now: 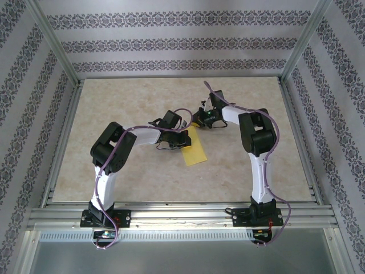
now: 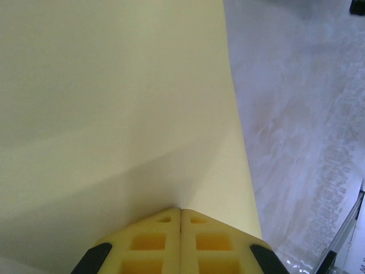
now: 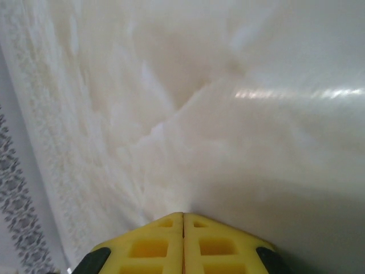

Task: Fold a paper plane with a square sheet of paper (pick it up from the middle)
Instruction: Third fold the triangle at the center of the table.

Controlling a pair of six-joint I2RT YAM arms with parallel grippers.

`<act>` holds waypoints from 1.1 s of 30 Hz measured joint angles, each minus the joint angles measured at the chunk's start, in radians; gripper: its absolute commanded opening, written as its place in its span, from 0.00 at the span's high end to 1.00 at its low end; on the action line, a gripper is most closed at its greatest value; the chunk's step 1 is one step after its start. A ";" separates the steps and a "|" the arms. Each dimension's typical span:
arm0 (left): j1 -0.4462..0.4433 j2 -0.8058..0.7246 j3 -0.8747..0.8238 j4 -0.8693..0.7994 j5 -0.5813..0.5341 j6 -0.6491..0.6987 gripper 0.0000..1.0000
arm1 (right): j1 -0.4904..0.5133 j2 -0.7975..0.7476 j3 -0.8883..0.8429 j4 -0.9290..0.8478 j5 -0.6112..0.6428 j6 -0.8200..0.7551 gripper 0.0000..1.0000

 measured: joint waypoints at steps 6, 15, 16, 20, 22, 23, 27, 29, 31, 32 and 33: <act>0.000 0.000 -0.003 -0.006 0.031 0.032 1.00 | 0.000 -0.176 -0.155 -0.020 0.068 -0.050 0.82; 0.000 -0.045 -0.003 -0.040 0.082 0.099 0.77 | 0.057 -0.499 -0.560 0.024 0.078 -0.083 0.83; 0.000 -0.063 -0.003 -0.040 0.082 0.102 0.76 | 0.068 -0.499 -0.589 0.022 0.078 -0.084 0.84; 0.002 -0.161 -0.039 -0.030 0.073 0.090 0.65 | 0.094 -0.497 -0.640 0.028 0.074 -0.082 0.86; 0.004 -0.209 -0.078 -0.023 0.056 0.069 0.64 | 0.094 -0.496 -0.648 0.043 0.074 -0.079 0.86; 0.007 -0.229 -0.105 -0.018 0.047 0.056 0.63 | 0.091 -0.494 -0.653 0.055 0.074 -0.079 0.86; 0.029 -0.259 -0.214 0.016 0.027 -0.011 0.58 | 0.083 -0.470 -0.678 0.106 0.065 -0.071 0.86; 0.036 -0.256 -0.260 0.029 0.026 -0.053 0.57 | 0.078 -0.465 -0.693 0.141 0.040 -0.056 0.86; 0.040 -0.246 -0.281 0.043 0.026 -0.086 0.57 | 0.075 -0.465 -0.708 0.171 0.026 -0.036 0.86; 0.040 -0.239 -0.285 0.052 0.026 -0.105 0.56 | 0.072 -0.466 -0.715 0.186 0.021 -0.024 0.86; 0.040 -0.234 -0.286 0.060 0.025 -0.119 0.54 | 0.069 -0.467 -0.723 0.201 0.015 -0.014 0.86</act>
